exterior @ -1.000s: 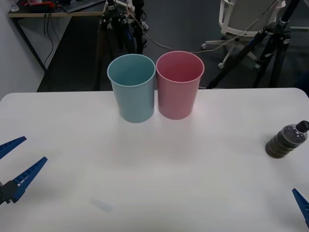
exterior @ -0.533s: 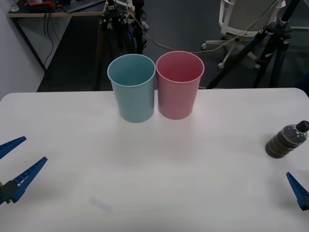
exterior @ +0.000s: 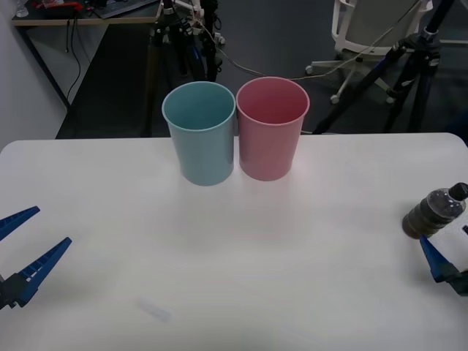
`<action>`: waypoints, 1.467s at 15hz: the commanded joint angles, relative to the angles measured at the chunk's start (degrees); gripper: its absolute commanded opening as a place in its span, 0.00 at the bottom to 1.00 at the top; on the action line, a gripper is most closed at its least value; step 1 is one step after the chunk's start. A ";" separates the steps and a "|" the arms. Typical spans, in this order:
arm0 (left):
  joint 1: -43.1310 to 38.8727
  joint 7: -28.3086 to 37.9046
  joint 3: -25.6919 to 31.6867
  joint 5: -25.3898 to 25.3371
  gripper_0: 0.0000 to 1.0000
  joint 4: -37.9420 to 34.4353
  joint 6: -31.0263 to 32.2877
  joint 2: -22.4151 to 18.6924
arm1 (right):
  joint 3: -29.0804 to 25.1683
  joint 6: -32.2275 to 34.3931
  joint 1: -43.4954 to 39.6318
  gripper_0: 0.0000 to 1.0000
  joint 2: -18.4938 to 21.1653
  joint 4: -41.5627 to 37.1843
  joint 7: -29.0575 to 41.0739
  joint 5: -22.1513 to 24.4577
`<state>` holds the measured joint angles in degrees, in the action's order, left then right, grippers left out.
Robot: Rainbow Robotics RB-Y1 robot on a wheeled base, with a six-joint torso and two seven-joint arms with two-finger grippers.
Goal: Grasp the object on the table and drop it into the matching bin: aluminum can to the light blue bin, PET bottle to the pink bin.
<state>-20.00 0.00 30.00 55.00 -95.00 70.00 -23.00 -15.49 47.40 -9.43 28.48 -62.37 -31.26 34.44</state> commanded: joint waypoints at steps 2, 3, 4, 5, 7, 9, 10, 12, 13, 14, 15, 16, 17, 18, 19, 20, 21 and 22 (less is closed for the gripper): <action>0.00 0.00 0.00 0.00 1.00 0.00 0.00 0.00 | 0.64 0.15 3.81 1.00 -0.09 3.40 -1.43 -0.25; 0.00 0.00 0.00 0.00 1.00 0.00 0.00 0.00 | 0.99 0.15 4.60 1.00 0.00 3.93 -1.70 -0.60; 0.00 0.00 0.00 0.00 1.00 0.00 0.00 0.00 | 1.16 0.15 4.95 1.00 -0.09 3.93 -1.87 -0.87; 0.00 0.00 0.00 0.00 1.00 0.00 0.00 0.00 | 1.25 0.07 5.48 1.00 0.00 3.93 -2.05 -0.95; 0.00 0.00 0.00 0.00 1.00 0.00 0.00 0.00 | 1.60 -1.34 6.27 1.00 -0.09 4.01 -2.49 -1.30; 0.00 0.00 0.00 0.00 1.00 0.00 0.00 0.00 | 1.95 -3.01 7.33 1.00 0.00 4.01 -3.19 -1.48; 0.00 0.00 0.00 0.00 1.00 0.00 0.00 0.00 | 2.22 -3.71 7.68 1.00 -0.09 4.01 -3.37 -1.66; 0.00 0.00 0.00 0.00 1.00 0.00 0.00 0.00 | 2.57 -5.21 8.56 1.00 0.00 3.93 -3.54 -2.10; 0.00 0.00 0.00 0.00 1.00 0.00 0.00 0.00 | 2.66 -5.82 8.82 1.00 -0.09 4.01 -3.54 -2.36; 0.00 0.00 0.00 0.00 1.00 0.00 0.00 0.00 | 2.83 -6.53 9.08 1.00 -0.09 4.01 -3.54 -2.53; 0.00 0.00 0.00 0.00 1.00 0.00 0.00 0.00 | 2.92 -7.23 9.35 1.00 0.00 3.93 -3.54 -2.80; 0.00 0.00 0.00 0.00 1.00 0.00 0.00 0.00 | 2.92 -7.58 9.52 1.00 -0.09 3.93 -3.54 -2.89; 0.00 0.00 0.00 0.00 1.00 0.00 0.00 0.00 | 2.92 -8.02 9.70 1.00 -0.09 4.01 -3.54 -2.97; 0.00 0.00 0.00 0.00 1.00 0.00 0.00 0.00 | 2.92 -8.46 9.96 1.00 -0.09 3.93 -3.63 -3.06; 0.00 0.00 0.00 0.00 1.00 0.00 0.00 0.00 | 2.92 -8.72 10.14 1.00 -0.09 4.01 -3.54 -3.06; 0.00 0.00 0.00 0.00 1.00 0.00 0.00 0.00 | 3.01 -8.99 10.23 1.00 -0.09 3.93 -3.63 -3.15; 0.00 0.00 0.00 0.00 1.00 0.00 0.00 0.00 | 3.01 -8.99 10.23 1.00 0.00 3.93 -3.54 -3.24; 0.00 0.00 0.00 0.00 1.00 0.00 0.00 0.00 | 3.01 -8.99 10.23 0.69 -0.09 4.01 -3.54 -3.15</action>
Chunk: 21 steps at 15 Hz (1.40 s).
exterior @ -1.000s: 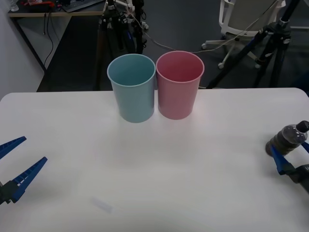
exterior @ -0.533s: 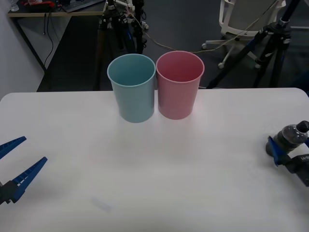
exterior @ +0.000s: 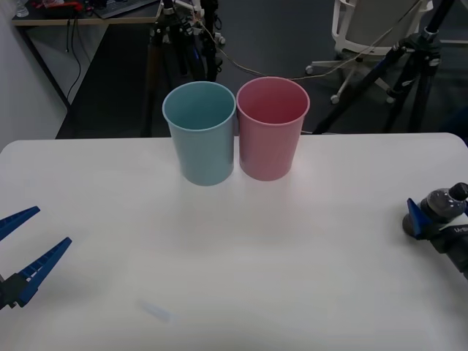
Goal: Grasp the object on the table and drop it into the matching bin: aluminum can to the light blue bin, PET bottle to the pink bin.
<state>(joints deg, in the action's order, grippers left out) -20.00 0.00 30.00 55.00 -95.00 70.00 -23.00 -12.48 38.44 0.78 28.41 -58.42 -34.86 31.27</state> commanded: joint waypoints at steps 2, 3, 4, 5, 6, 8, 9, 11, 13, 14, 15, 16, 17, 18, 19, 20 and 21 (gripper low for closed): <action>0.00 0.00 0.00 0.00 1.00 0.00 0.00 0.00 | 0.00 -0.12 0.01 0.00 -0.02 0.06 -0.03 0.02; 0.00 0.00 0.00 0.00 1.00 0.00 0.00 0.00 | 0.00 -0.03 -0.08 0.00 -0.02 0.06 0.06 0.02; 0.00 0.00 0.00 0.00 1.00 0.00 0.00 0.00 | 0.09 -0.03 -0.16 0.00 0.07 -0.03 0.06 0.02; 0.00 0.00 0.00 0.00 1.00 0.00 0.00 0.00 | 0.00 -0.03 -0.25 0.00 -0.02 0.06 -0.03 -0.42; 0.00 0.00 0.00 0.00 1.00 0.00 0.00 0.00 | 0.00 -0.03 -0.34 0.00 -0.02 0.06 0.14 -0.51; 0.00 0.00 0.00 0.00 1.00 0.00 0.00 0.00 | 0.00 0.06 -0.52 0.00 0.07 -0.03 -0.03 -0.77; 0.00 0.00 0.00 0.00 1.00 0.00 0.00 0.00 | 0.00 0.14 -0.60 0.00 0.07 -0.03 -0.03 -0.95; 0.00 0.00 0.00 0.00 1.00 0.00 0.00 0.00 | 0.00 1.20 -1.83 0.00 0.24 -0.47 0.23 -1.21; 0.00 0.00 0.00 0.00 1.00 0.00 0.00 0.00 | 0.09 0.32 -5.35 0.00 0.68 -5.04 1.11 -1.39; 0.00 0.00 0.00 0.00 1.00 0.00 0.00 0.00 | 0.09 -1.00 -7.64 0.00 0.68 -8.38 1.37 -1.39; 0.00 0.00 0.00 0.00 1.00 0.00 0.00 0.00 | 0.79 -2.93 -10.71 0.00 0.77 -13.04 1.64 -1.83; 0.00 0.00 0.00 0.00 1.00 0.00 0.00 0.00 | 1.76 -4.07 -13.08 0.00 1.30 -16.11 1.90 -3.23; 0.00 0.00 0.00 0.00 1.00 0.00 0.00 0.00 | 2.73 -5.22 -15.72 0.00 2.44 -19.19 2.08 -4.73; 0.00 0.00 0.00 0.00 1.00 0.00 0.00 0.00 | 3.34 -6.62 -19.32 0.00 3.49 -23.85 2.43 -5.69; 0.00 0.00 0.00 0.00 1.00 0.00 0.00 0.00 | 3.26 -8.12 -22.58 0.00 4.46 -28.33 2.60 -6.31; 0.00 0.00 0.00 0.00 1.00 0.00 0.00 0.00 | 3.26 -9.17 -25.04 0.00 5.43 -31.93 2.87 -6.75; 0.00 0.00 0.00 0.00 1.00 0.00 0.00 0.00 | 3.26 -10.23 -27.50 0.00 6.83 -35.71 3.13 -7.63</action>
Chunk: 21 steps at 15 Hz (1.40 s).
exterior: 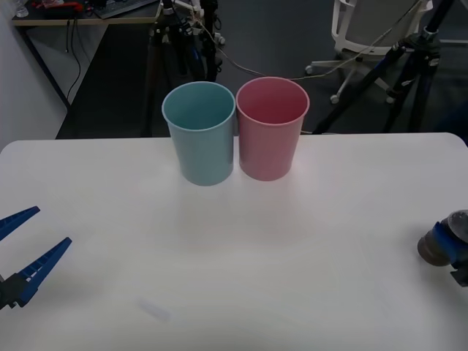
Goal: Grasp the object on the table and drop it into the matching bin: aluminum can to the light blue bin, PET bottle to the pink bin.
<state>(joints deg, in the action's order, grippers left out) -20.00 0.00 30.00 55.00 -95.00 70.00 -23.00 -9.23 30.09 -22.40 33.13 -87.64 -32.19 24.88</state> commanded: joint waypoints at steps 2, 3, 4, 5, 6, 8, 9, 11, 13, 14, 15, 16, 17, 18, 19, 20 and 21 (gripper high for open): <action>0.00 0.00 0.00 0.00 1.00 0.00 0.00 0.00 | 0.09 -3.19 -8.18 0.00 5.19 -12.82 0.81 -3.26; 0.00 0.00 0.00 0.00 1.00 0.00 0.00 0.00 | 0.00 -3.72 -9.15 0.00 6.25 -15.10 1.08 -3.69; 0.00 0.00 0.00 0.00 1.00 0.00 0.00 0.00 | 0.00 -5.04 -10.56 0.00 7.92 -18.53 1.43 -4.22; 0.00 0.00 0.00 0.00 1.00 0.00 0.00 0.00 | 0.09 -6.97 -11.70 0.00 9.50 -21.34 1.69 -5.36; 0.00 0.00 0.00 0.00 1.00 0.00 0.00 0.00 | 0.00 -8.99 -12.84 0.00 11.26 -24.33 1.87 -6.33; 0.00 0.00 0.00 0.00 1.00 0.00 0.00 0.00 | 0.00 -13.21 -14.86 0.00 15.74 -30.40 2.22 -10.29; 0.00 0.00 0.00 0.00 1.00 0.00 0.00 0.00 | -0.08 -14.00 -15.39 0.00 17.67 -32.42 2.48 -12.22; 0.00 0.00 0.00 0.00 1.00 0.00 0.00 0.00 | -1.84 -15.32 -16.53 0.00 20.05 -36.11 2.83 -14.15; 0.00 0.00 0.00 0.00 1.00 0.00 0.00 0.00 | -3.78 -17.61 -17.76 0.00 24.26 -40.24 3.19 -18.37; 0.00 0.00 0.00 0.00 1.00 0.00 0.00 0.00 | -4.39 -18.31 -18.11 0.00 26.20 -41.56 3.19 -20.31; 0.00 0.00 0.00 0.00 1.00 0.00 0.00 0.00 | -5.18 -19.01 -18.03 0.00 27.69 -42.70 3.19 -21.36; 0.00 0.00 0.00 0.00 1.00 0.00 0.00 0.00 | -5.80 -19.89 -17.15 0.00 29.80 -43.76 3.27 -22.85; 0.00 0.00 0.00 0.00 1.00 0.00 0.00 0.00 | -5.88 -20.51 -16.01 0.00 32.17 -44.28 3.36 -25.05; 0.00 0.00 0.00 0.00 1.00 0.00 0.00 0.00 | -5.88 -20.95 -14.77 0.00 34.37 -44.37 3.54 -26.99; 0.00 0.00 0.00 0.00 1.00 0.00 0.00 0.00 | -5.88 -21.91 -13.10 0.00 36.48 -44.63 3.71 -28.66; 0.00 0.00 0.00 0.00 1.00 0.00 0.00 0.00 | -5.88 -22.53 -11.61 0.00 37.89 -44.81 3.89 -29.45; 0.00 0.00 0.00 0.00 1.00 0.00 0.00 0.00 | -5.88 -23.41 -10.20 0.00 39.56 -45.07 4.15 -30.50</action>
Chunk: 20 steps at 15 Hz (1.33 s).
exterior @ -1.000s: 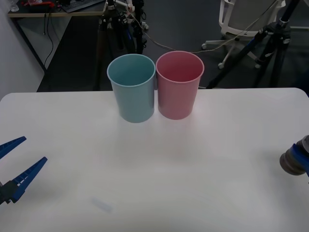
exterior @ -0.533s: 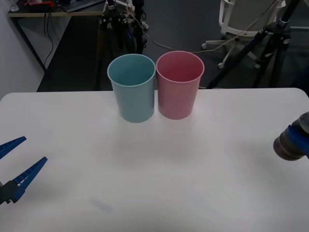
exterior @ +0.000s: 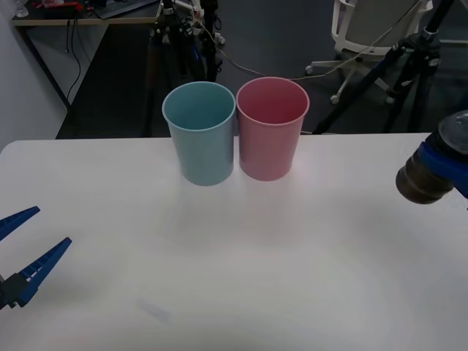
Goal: Grasp the object on the table and drop it into the matching bin: aluminum can to the light blue bin, PET bottle to the pink bin.
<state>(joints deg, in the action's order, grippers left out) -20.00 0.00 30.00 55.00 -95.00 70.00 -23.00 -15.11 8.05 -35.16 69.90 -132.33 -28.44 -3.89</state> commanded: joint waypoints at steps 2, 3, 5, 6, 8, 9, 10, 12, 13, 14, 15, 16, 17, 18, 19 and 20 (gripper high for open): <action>0.00 0.00 0.00 0.00 1.00 0.00 0.00 0.00 | 0.00 -3.39 6.42 0.00 7.88 -0.47 2.16 -3.14; 0.00 0.00 0.00 0.00 1.00 0.00 0.00 0.00 | 0.00 -4.35 8.79 0.00 9.55 -0.39 5.59 -3.67; 0.00 0.00 0.00 0.00 1.00 0.00 0.00 0.00 | 0.17 -5.06 12.30 0.00 12.28 0.41 8.93 -6.39; 0.00 0.00 0.00 0.00 1.00 0.00 0.00 0.00 | 0.70 -5.06 13.89 0.00 13.33 0.76 8.40 -9.56; 0.00 0.00 0.00 0.00 1.00 0.00 0.00 0.00 | 4.13 -5.50 19.69 0.00 15.62 1.64 7.61 -14.83; 0.00 0.00 0.00 0.00 1.00 0.00 0.00 0.00 | 7.99 -6.82 25.05 0.00 16.14 2.08 7.08 -16.67; 0.00 0.00 0.00 0.00 1.00 0.00 0.00 0.00 | 12.12 -7.43 29.88 0.00 16.32 3.04 6.55 -17.90; 0.00 0.00 0.00 0.00 1.00 0.00 0.00 0.00 | 22.14 -8.22 40.69 0.00 15.62 6.21 5.24 -18.61; 0.00 0.00 0.00 0.00 1.00 0.00 0.00 0.00 | 27.24 -9.36 46.32 0.00 14.91 7.79 4.71 -18.78; 0.00 0.00 0.00 0.00 1.00 0.00 0.00 0.00 | 30.14 -9.98 49.75 0.00 14.30 9.11 4.18 -18.87; 0.00 0.00 0.00 0.00 1.00 0.00 0.00 0.00 | 33.04 -11.12 53.35 0.00 13.33 10.34 3.57 -19.05; 0.00 0.00 0.00 0.00 1.00 0.00 0.00 0.00 | 34.45 -11.83 55.46 0.00 12.54 11.30 3.04 -19.14; 0.00 0.00 0.00 0.00 1.00 0.00 0.00 0.00 | 35.77 -12.27 57.22 0.00 11.84 12.10 2.51 -19.14; 0.00 0.00 0.00 0.00 1.00 0.00 0.00 0.00 | 38.32 -12.35 60.29 0.00 10.52 13.68 1.98 -19.14; 0.00 0.00 0.00 0.00 1.00 0.00 0.00 0.00 | 41.04 -12.27 63.37 0.00 9.73 15.17 1.46 -19.22; 0.00 0.00 0.00 0.00 1.00 0.00 0.00 0.00 | 44.12 -12.35 67.06 0.00 8.32 17.19 0.75 -19.31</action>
<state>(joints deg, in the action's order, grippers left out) -20.00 0.00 30.00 55.00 -95.00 70.00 -23.00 26.87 -4.27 29.37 79.18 -116.59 -27.17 -23.15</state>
